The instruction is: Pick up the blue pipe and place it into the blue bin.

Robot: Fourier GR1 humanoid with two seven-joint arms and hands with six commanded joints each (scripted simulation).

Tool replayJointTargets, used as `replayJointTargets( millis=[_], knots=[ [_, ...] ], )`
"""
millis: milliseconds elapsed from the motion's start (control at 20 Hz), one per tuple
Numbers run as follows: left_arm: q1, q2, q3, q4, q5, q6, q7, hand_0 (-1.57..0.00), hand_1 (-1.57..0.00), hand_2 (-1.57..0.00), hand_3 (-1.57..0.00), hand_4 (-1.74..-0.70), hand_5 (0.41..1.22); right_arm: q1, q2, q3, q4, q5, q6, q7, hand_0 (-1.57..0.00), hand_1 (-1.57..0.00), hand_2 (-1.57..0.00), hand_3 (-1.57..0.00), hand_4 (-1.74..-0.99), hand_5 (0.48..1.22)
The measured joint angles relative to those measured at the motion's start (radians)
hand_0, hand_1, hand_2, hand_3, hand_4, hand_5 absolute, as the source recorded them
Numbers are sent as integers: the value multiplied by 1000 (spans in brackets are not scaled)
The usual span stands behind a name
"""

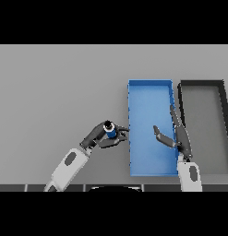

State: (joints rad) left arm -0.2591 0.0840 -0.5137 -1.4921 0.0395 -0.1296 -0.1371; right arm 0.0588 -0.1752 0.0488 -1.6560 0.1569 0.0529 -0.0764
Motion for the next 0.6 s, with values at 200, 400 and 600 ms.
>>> replayJointTargets(
  millis=[200, 400, 600],
  knots=[
    [-17, -21, -8, -54, -3, -31, 49, -1564, -1565, -1566, -1566, -1466, 1219, 9, -12, -10, 8, 3, -1, -30, 1, 1, 1, 1, -1158, 643],
    [-21, -29, 5, -58, -18, -54, 79, -1568, -1569, -1569, -1569, -1466, 1220, 16, -8, -11, 3, 11, -14, -46, 1, 1, 1, 1, -1141, 643],
    [-18, -51, 17, -36, -44, -64, 81, -1570, -1570, -1570, -1570, -1466, 1220, 142, 39, 17, -119, 86, -101, -49, 1, 1, 1, 1, -1188, 643]
  ],
)
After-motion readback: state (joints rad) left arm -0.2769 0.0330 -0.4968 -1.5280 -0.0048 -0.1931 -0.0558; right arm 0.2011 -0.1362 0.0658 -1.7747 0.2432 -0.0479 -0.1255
